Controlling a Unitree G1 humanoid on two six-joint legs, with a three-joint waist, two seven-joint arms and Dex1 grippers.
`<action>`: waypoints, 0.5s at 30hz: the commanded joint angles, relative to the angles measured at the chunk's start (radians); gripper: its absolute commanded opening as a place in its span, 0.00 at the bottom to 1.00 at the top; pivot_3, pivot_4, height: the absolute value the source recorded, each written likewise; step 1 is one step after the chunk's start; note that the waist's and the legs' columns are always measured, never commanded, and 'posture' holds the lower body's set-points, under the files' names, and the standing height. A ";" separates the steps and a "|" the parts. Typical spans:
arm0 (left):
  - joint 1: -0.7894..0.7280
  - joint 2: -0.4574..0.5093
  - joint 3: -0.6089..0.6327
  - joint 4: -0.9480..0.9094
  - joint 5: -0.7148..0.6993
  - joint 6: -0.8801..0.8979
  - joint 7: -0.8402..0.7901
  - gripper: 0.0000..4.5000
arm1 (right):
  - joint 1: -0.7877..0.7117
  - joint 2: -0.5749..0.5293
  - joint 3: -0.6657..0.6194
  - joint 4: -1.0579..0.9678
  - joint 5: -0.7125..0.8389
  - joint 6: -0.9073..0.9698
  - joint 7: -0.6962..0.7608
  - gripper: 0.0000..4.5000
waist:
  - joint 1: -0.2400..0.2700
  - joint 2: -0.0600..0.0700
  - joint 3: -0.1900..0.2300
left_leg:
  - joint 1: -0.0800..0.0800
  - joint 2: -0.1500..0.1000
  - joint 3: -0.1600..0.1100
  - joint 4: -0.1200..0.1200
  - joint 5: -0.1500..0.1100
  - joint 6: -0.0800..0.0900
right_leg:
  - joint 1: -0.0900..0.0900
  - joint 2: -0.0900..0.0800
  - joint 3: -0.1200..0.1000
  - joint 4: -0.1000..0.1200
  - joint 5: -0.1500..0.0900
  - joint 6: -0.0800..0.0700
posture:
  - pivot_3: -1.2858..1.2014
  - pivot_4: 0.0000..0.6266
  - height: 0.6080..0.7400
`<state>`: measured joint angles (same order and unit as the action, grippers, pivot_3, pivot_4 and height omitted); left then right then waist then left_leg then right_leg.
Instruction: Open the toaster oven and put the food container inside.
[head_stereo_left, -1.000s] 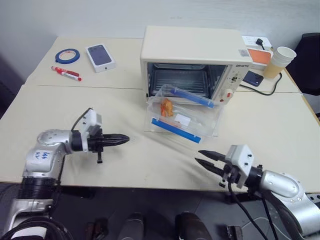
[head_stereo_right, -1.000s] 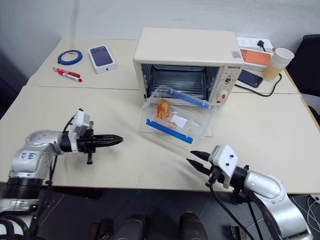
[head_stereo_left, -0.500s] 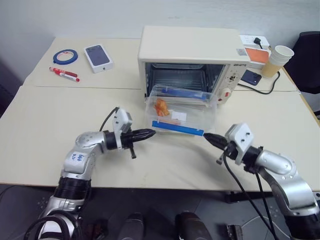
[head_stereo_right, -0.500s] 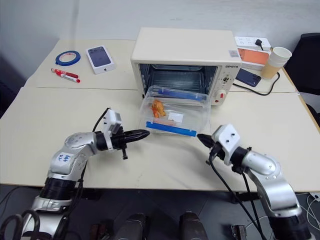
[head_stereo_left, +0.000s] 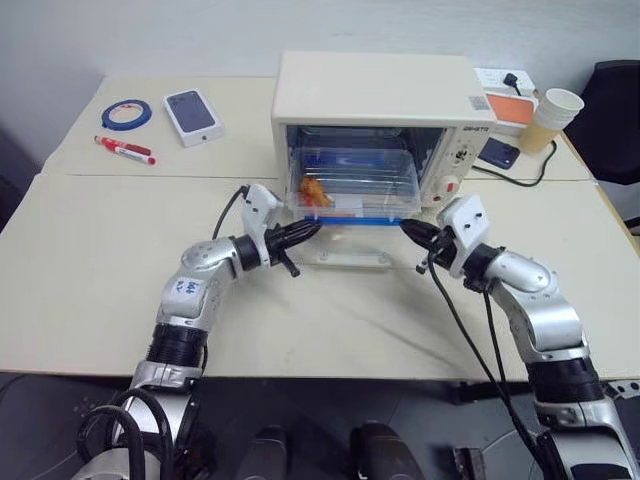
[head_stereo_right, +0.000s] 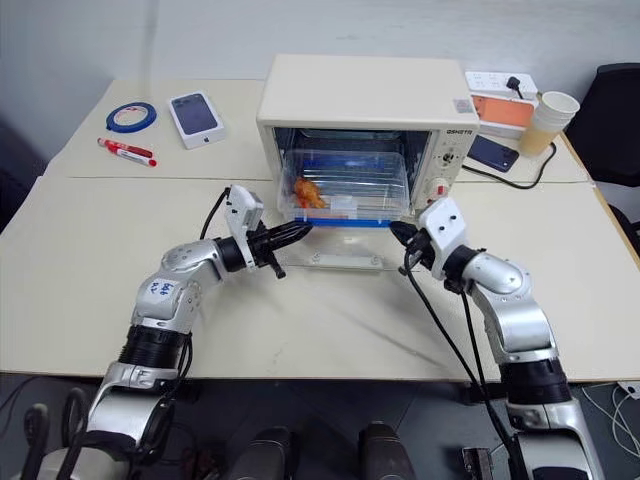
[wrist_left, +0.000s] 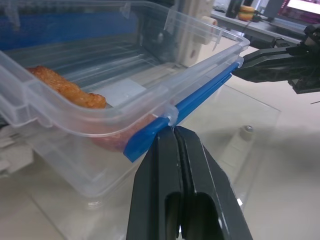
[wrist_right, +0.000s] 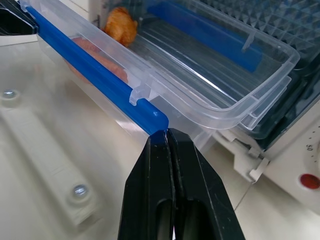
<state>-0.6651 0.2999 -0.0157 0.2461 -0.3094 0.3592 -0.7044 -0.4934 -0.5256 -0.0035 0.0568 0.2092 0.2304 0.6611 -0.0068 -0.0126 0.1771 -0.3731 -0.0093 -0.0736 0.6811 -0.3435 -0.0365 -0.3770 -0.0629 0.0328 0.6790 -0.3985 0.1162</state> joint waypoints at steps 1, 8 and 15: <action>-0.063 -0.033 0.024 0.070 0.022 -0.076 0.046 0.00 | -0.075 0.023 -0.012 0.075 -0.022 -0.073 -0.020 0.01 | 0.000 0.000 0.000 | 0.000 0.000 0.000 0.000 0.000 0.000 | 0.000 0.000 0.000 0.000 0.000 0.000 | 0.52 0.24 1.00; -0.201 -0.100 0.056 0.309 0.081 -0.269 0.161 0.00 | -0.223 0.073 -0.015 0.278 -0.072 -0.186 -0.066 0.01 | -0.020 0.000 0.000 | 0.000 0.000 0.001 0.001 0.000 0.000 | -0.002 0.000 0.000 0.001 0.000 0.000 | 0.52 0.24 1.00; -0.307 -0.140 0.098 0.487 0.092 -0.383 0.229 0.00 | -0.375 0.115 -0.024 0.495 -0.102 -0.281 -0.104 0.01 | -0.028 0.000 0.000 | -0.001 0.000 0.001 0.000 0.000 0.000 | -0.003 -0.001 0.000 0.002 0.000 0.000 | 0.52 0.24 1.00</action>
<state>-0.9392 0.1663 0.0634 0.7181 -0.2264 0.0169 -0.4924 -0.8223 -0.4127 -0.0053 0.5195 0.1135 -0.0059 0.5833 -0.0352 -0.0126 0.1771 -0.3746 -0.0093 -0.0721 0.6809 -0.3434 -0.0368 -0.3803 -0.0637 0.0327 0.6807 -0.3984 0.1162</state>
